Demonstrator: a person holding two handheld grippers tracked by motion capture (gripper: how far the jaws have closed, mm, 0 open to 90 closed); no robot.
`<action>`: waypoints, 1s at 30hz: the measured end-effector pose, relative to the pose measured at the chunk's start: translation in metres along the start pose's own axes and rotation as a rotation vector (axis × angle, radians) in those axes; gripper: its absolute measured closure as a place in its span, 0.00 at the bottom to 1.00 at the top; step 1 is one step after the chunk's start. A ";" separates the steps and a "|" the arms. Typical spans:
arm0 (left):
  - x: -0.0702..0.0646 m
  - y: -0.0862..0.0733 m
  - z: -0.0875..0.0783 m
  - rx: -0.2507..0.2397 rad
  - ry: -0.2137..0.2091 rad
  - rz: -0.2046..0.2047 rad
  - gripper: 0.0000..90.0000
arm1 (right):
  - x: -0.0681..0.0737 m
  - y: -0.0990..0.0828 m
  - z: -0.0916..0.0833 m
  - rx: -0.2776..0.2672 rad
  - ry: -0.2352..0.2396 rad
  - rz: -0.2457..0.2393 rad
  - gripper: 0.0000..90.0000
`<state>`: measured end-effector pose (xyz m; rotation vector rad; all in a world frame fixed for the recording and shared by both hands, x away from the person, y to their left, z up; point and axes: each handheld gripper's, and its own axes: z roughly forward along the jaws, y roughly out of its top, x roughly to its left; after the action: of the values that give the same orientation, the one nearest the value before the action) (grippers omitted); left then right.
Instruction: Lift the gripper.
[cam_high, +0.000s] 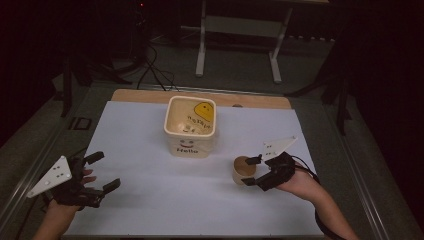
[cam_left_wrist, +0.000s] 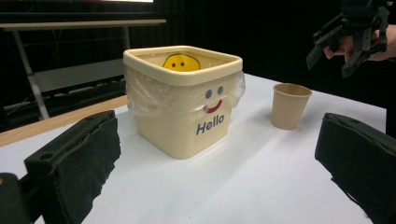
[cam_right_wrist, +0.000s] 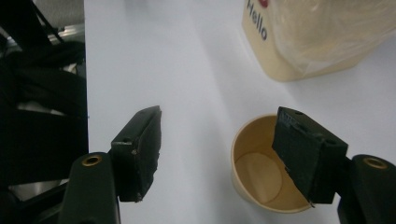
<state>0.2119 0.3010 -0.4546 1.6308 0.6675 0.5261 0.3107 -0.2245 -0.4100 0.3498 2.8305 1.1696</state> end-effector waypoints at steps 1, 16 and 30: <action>0.000 0.000 0.000 0.000 0.000 0.001 0.01 | 0.000 0.000 0.000 0.000 0.000 0.000 0.38; 0.000 -0.001 0.000 0.005 -0.003 0.003 0.01 | -0.007 -0.009 0.032 0.137 -0.031 -0.030 0.54; 0.001 -0.001 0.001 0.008 -0.007 0.000 0.01 | -0.011 -0.018 0.057 0.249 -0.044 -0.096 0.84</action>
<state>0.2128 0.3013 -0.4561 1.6395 0.6655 0.5176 0.3265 -0.2001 -0.4632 0.2436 2.9216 0.7841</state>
